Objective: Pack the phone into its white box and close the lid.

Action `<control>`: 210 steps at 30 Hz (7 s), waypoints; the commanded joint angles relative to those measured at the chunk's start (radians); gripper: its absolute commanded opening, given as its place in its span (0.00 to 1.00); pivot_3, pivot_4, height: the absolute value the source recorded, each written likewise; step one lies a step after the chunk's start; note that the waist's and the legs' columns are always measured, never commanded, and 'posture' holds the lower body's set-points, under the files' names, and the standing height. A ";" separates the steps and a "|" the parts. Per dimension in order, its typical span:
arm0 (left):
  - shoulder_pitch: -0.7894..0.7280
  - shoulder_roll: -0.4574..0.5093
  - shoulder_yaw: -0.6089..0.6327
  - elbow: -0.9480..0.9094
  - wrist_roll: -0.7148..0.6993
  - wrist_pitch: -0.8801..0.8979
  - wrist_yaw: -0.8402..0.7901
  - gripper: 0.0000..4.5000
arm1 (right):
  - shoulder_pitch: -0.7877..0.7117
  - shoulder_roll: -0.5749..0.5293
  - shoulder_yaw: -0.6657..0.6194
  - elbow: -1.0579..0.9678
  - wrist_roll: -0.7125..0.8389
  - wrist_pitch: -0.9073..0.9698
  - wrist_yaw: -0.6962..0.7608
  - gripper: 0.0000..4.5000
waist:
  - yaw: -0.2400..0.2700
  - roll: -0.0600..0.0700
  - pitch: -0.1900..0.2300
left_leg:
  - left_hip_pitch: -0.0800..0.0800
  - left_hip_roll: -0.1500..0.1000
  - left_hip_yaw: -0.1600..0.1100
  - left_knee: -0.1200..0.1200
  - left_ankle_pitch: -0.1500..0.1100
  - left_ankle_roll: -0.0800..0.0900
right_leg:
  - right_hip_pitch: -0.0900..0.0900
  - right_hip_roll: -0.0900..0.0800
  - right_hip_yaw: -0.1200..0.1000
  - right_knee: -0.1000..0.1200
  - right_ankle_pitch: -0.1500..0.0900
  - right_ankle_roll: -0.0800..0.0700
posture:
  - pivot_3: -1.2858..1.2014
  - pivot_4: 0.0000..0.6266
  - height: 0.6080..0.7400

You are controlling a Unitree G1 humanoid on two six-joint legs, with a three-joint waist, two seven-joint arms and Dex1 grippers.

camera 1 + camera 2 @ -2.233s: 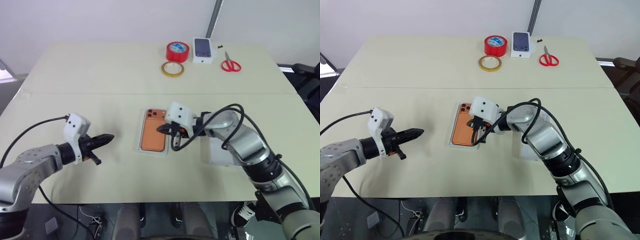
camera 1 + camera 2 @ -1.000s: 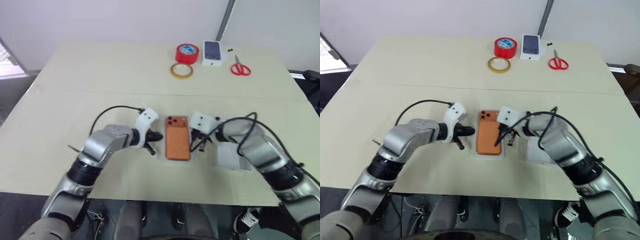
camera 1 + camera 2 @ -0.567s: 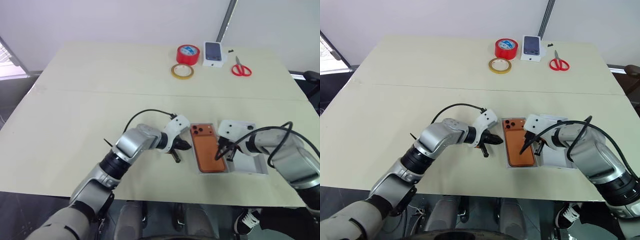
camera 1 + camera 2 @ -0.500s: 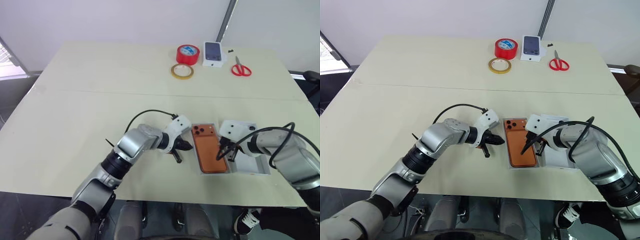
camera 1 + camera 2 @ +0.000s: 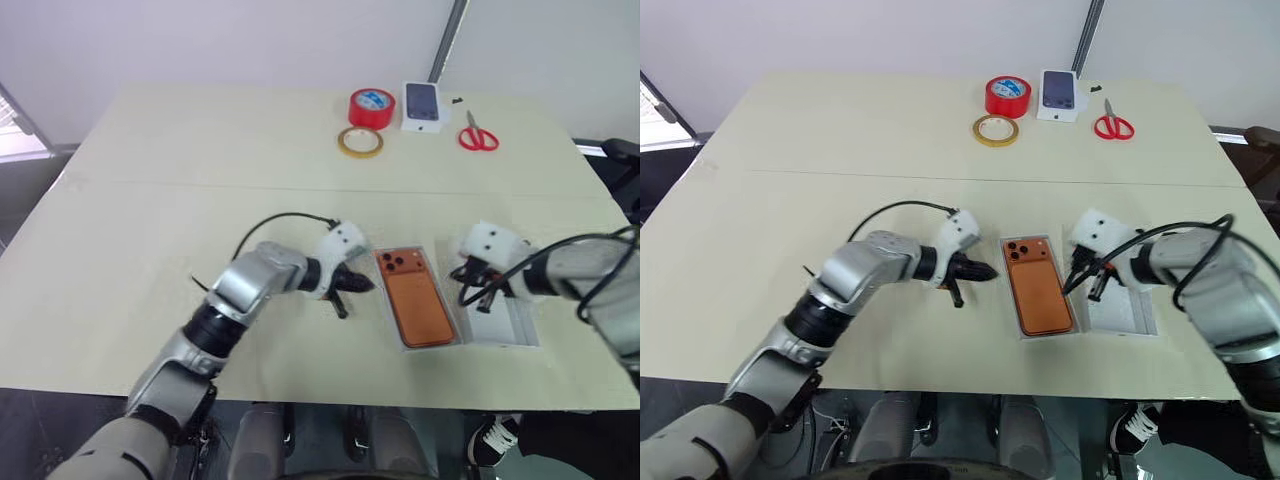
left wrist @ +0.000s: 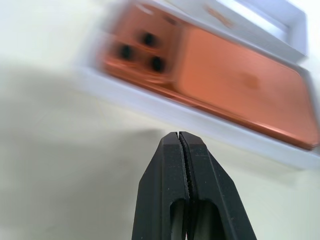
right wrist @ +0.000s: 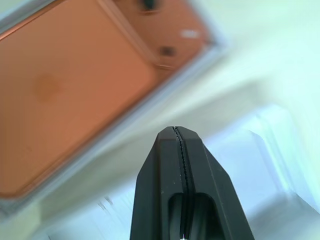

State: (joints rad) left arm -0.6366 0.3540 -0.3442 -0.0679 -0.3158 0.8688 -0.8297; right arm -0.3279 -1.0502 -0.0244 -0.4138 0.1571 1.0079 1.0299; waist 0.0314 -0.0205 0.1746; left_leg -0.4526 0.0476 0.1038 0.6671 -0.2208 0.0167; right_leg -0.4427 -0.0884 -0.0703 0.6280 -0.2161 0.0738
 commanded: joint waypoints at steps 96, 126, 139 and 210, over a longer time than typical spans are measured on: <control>0.140 0.078 0.074 -0.141 0.037 -0.148 0.106 0.00 | -0.154 -0.124 0.284 -0.012 0.364 -0.098 -0.429 0.01 | -0.016 0.006 0.000 | 0.003 0.001 0.004 -0.003 -0.003 0.004 | 0.004 0.000 0.003 -0.011 0.000 0.000 | 0.52 0.24 1.00; 0.058 -0.028 -0.141 -0.169 0.075 -0.164 -0.078 0.00 | -0.018 -0.074 0.187 -0.134 0.215 -0.066 -0.255 0.01 | -0.018 0.006 0.000 | 0.003 0.000 0.004 -0.002 -0.003 0.004 | 0.004 0.000 0.003 -0.010 0.000 0.000 | 0.52 0.24 1.00; 0.030 -0.056 -0.177 -0.135 0.091 -0.182 -0.099 0.00 | 0.067 -0.107 0.110 -0.184 0.221 -0.041 -0.222 0.01 | -0.018 0.006 0.000 | 0.003 0.000 0.004 -0.002 -0.003 0.004 | 0.004 0.000 0.003 -0.010 0.000 0.000 | 0.52 0.24 1.00; 0.042 -0.095 -0.115 -0.044 0.092 -0.182 -0.041 0.00 | 0.048 -0.039 0.096 -0.039 0.088 -0.068 -0.258 0.01 | -0.018 0.006 0.000 | 0.004 0.000 0.003 -0.001 -0.003 0.004 | 0.006 0.000 0.003 -0.009 0.000 0.000 | 0.52 0.24 1.00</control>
State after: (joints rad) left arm -0.5964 0.2587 -0.4860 -0.0801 -0.2080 0.6896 -0.8703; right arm -0.2578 -1.0764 0.1019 -0.4445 0.2546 0.9581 0.7658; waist 0.0133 -0.0144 0.1749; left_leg -0.4487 0.0471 0.1073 0.6664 -0.2237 0.0210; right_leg -0.4366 -0.0884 -0.0669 0.6186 -0.2158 0.0737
